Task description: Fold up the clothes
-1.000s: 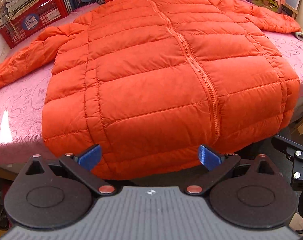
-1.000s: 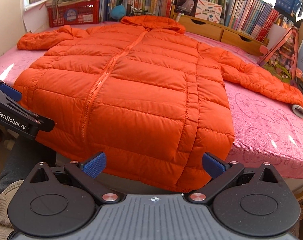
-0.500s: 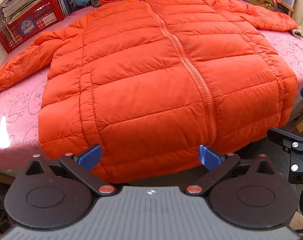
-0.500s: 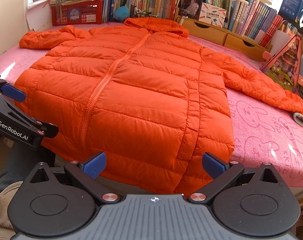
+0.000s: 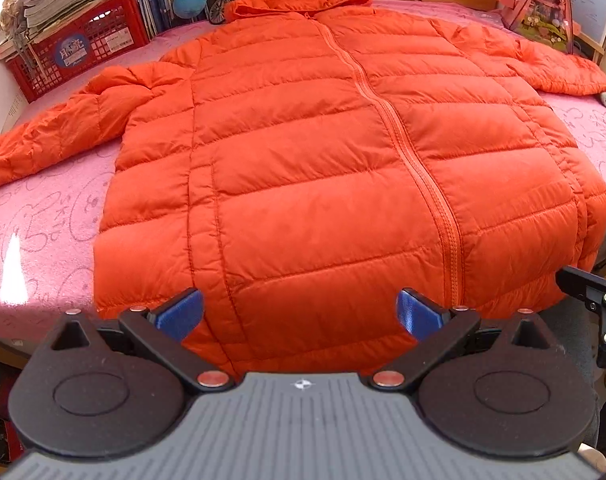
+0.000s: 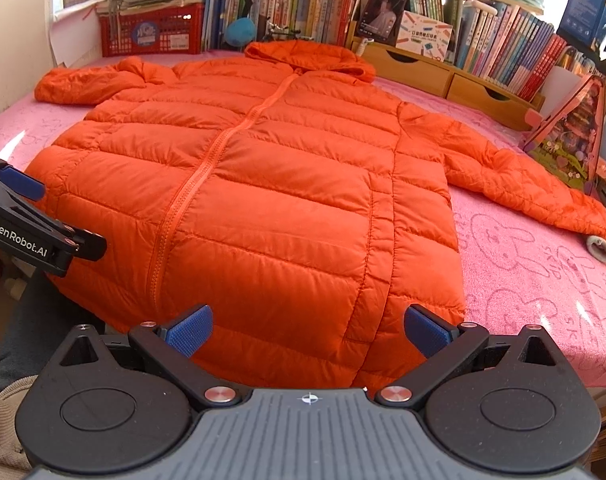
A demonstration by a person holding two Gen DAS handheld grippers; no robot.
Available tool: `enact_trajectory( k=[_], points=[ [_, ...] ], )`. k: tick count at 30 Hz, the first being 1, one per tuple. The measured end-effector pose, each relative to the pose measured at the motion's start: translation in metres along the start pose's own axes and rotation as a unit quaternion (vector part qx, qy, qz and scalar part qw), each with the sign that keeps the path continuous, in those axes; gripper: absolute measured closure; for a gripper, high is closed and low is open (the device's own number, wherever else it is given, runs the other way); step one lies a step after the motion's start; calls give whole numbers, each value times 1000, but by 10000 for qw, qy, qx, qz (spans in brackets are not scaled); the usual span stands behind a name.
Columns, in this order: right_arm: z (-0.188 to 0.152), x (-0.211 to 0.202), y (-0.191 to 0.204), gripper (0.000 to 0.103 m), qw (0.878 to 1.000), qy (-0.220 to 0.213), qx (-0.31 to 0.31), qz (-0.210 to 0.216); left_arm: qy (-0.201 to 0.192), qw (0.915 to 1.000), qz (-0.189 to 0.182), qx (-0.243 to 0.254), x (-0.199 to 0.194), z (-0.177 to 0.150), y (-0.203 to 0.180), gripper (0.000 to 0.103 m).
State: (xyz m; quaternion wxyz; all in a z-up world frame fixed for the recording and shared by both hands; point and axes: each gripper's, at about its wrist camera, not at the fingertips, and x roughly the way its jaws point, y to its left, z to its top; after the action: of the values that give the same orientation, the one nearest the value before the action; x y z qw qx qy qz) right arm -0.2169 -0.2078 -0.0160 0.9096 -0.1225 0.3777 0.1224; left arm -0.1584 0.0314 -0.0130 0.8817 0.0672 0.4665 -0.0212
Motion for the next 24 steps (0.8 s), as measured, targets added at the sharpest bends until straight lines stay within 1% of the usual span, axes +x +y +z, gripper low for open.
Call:
enact_trajectory(
  k=[3,5,7,8,9,10,12,15,16,19,21,24],
  points=[
    [14,6,-21,0,9989,-305,302,-170,-199,9990,322,-232,4,17,20,0],
    [24,14,-43,0,9961,-588,593,-295,-253,9976,452,-466,8,27,34,0],
    [35,22,-74,0,9888,-988,1022,-458,-316,9964,374,-695,12,35,45,0],
    [39,28,-93,0,9825,-1149,1348,-574,-353,9957,325,-787,14,39,50,0],
    [43,34,-113,0,9742,-1295,1712,-693,-402,9956,255,-810,15,41,50,0],
    [46,43,-139,0,9622,-1395,2201,-797,-438,9956,216,-802,16,42,49,0],
    [48,63,-192,0,9290,-1543,3245,-881,-437,9962,188,-733,22,44,43,0],
    [47,89,-253,0,8853,-1810,4205,-822,-290,9972,163,-666,34,47,36,0],
    [47,98,-269,0,8759,-1838,4369,-904,-238,9974,147,-663,38,47,34,0],
    [50,125,-307,0,8601,-1769,4639,-1169,-227,9961,-51,-850,44,47,38,0],
    [52,143,-324,1,8545,-1603,4769,-1291,-226,9944,-157,-1017,47,47,41,0],
    [55,165,-340,4,8491,-1454,4864,-1461,-233,9934,-156,-1113,50,47,44,0]
  ],
)
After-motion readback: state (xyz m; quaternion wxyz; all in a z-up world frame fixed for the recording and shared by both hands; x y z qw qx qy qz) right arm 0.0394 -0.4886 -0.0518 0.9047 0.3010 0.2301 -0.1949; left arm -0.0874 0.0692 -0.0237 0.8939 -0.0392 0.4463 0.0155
